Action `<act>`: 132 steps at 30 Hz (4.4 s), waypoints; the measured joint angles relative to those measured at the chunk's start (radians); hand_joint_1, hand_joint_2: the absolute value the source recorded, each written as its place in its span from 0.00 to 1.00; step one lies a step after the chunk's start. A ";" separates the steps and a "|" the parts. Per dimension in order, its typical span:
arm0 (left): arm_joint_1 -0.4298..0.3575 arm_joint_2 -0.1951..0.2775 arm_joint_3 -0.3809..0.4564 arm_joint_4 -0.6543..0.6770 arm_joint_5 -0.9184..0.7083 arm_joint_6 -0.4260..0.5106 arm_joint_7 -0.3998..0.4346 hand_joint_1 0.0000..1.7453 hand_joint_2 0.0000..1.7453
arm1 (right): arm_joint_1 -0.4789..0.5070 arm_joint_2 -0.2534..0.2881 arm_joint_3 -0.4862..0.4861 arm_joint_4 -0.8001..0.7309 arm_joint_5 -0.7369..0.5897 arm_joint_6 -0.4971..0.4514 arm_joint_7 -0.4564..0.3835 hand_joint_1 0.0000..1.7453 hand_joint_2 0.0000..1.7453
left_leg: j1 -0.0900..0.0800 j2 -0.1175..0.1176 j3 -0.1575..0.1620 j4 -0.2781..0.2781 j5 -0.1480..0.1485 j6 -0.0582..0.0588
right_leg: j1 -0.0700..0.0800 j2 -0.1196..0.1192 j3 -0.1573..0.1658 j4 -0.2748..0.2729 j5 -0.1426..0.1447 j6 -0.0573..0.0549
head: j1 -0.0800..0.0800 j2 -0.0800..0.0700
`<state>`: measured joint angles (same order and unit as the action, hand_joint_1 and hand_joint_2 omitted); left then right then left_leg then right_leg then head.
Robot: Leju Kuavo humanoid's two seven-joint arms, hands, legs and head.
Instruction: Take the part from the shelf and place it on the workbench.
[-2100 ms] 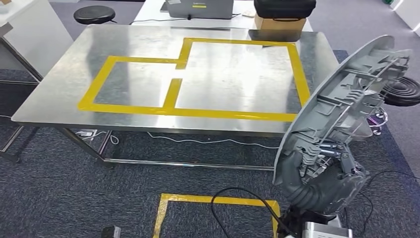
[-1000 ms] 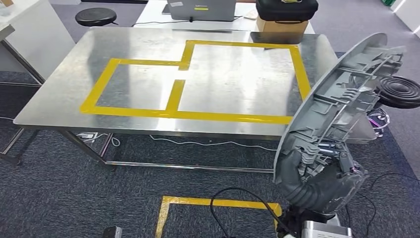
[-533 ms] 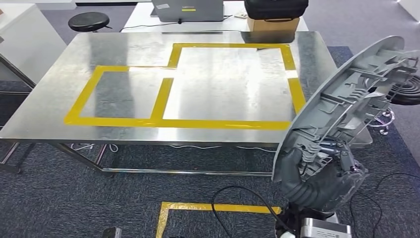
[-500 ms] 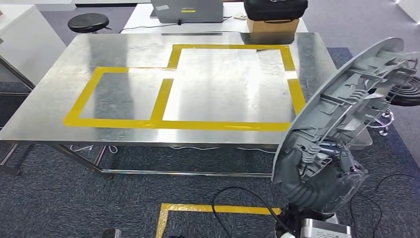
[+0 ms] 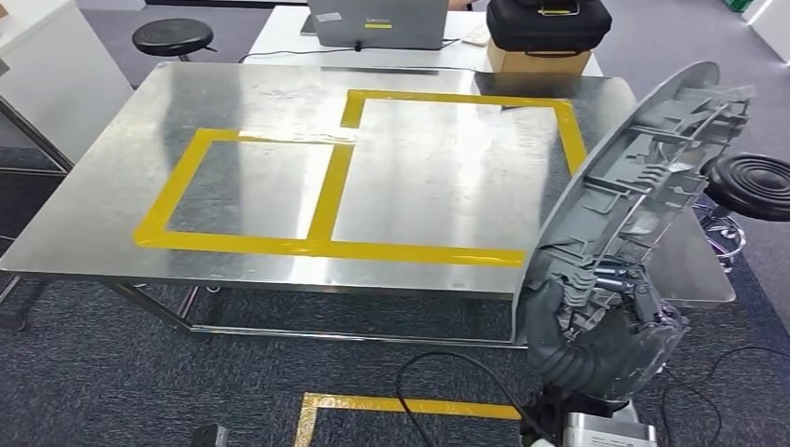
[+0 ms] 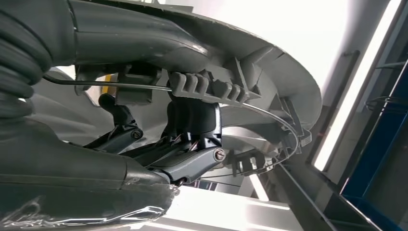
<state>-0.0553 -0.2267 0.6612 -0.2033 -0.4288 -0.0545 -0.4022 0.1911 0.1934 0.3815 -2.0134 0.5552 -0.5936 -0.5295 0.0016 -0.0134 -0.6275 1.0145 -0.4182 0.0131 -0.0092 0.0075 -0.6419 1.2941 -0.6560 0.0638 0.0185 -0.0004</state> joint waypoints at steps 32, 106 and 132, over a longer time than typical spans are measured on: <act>0.002 -0.004 0.025 0.000 -0.018 -0.045 -0.019 0.00 1.00 | -0.001 0.000 0.000 0.002 -0.009 0.006 -0.005 1.00 1.00 | -0.002 -0.004 0.075 -0.012 -0.053 -0.001 | 0.000 -0.001 -0.055 -0.066 0.131 0.001 | 0.000 0.000; -0.004 -0.007 0.074 -0.003 -0.068 0.002 -0.013 0.00 1.00 | -0.017 0.001 -0.003 0.012 0.035 0.039 0.056 1.00 1.00 | 0.000 0.001 -0.110 0.264 -0.130 -0.060 | -0.002 0.001 0.067 -0.260 0.182 -0.050 | -0.016 0.000; -0.018 0.001 0.067 -0.003 -0.204 -0.039 -0.012 0.00 1.00 | -0.354 0.006 -0.138 0.544 0.331 0.364 0.359 1.00 1.00 | -0.001 -0.002 0.012 0.010 -0.026 -0.047 | 0.001 0.007 0.039 -0.263 0.212 -0.040 | -0.005 0.000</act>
<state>-0.0731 -0.2256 0.7280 -0.2060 -0.6333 -0.0935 -0.4144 -0.1627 0.1996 0.2433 -1.4695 0.8861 -0.2297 -0.1709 0.0009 -0.0151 -0.6152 1.0242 -0.4441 -0.0339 -0.0077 0.0149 -0.6032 1.0312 -0.4442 0.0238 0.0132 -0.0004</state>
